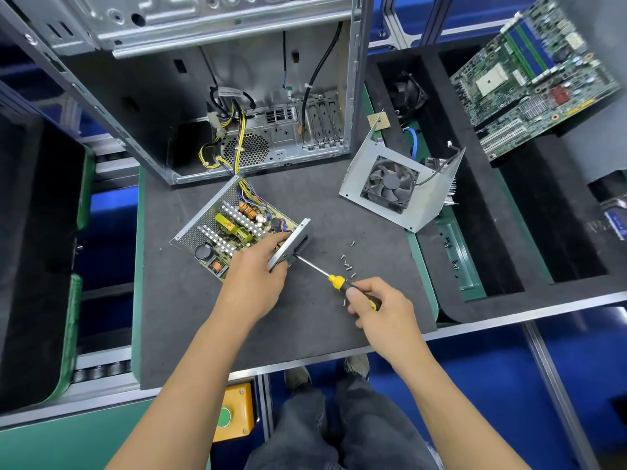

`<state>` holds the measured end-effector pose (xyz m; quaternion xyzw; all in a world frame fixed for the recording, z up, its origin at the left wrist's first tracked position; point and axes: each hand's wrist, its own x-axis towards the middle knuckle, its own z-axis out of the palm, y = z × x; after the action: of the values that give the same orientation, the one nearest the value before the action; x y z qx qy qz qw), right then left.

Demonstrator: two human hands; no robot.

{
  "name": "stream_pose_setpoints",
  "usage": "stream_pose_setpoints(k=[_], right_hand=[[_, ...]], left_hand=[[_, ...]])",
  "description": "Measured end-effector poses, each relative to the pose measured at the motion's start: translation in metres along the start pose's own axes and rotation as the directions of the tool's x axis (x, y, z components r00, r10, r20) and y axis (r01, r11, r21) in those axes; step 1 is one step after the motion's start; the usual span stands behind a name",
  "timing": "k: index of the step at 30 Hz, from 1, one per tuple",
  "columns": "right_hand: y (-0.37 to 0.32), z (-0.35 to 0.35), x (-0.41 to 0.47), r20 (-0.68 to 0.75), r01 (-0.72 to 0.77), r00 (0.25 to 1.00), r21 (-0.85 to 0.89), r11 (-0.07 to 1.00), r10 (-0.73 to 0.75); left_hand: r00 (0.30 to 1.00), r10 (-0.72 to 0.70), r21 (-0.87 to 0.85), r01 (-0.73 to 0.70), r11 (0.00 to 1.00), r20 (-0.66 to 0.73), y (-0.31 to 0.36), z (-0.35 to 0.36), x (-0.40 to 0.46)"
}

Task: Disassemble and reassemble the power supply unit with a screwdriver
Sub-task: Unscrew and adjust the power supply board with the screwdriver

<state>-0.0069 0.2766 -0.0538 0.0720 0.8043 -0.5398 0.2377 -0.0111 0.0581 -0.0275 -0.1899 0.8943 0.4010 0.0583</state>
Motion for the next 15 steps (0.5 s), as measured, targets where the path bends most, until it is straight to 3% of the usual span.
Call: stream_pose_setpoints(k=[4,9,15], right_hand=[[-0.0004,0.0041,-0.0017,0.029,0.034,0.999,0.004,0.999,-0.034],[-0.0065,0.0070,-0.0013,-0.125,0.050,0.991,0.018,0.999,-0.048],[-0.0037,0.0059,0.0011,-0.021,0.065,0.998,-0.002,0.998,-0.065]], left_hand=[[1.000,0.009,0.010,-0.009,1.000,-0.004,0.0009,-0.0008,-0.0003],[1.000,0.001,0.007,-0.001,1.000,0.016,0.0012,-0.0030,-0.0016],[1.000,-0.007,0.003,0.007,1.000,0.014,0.0009,-0.0015,-0.0010]])
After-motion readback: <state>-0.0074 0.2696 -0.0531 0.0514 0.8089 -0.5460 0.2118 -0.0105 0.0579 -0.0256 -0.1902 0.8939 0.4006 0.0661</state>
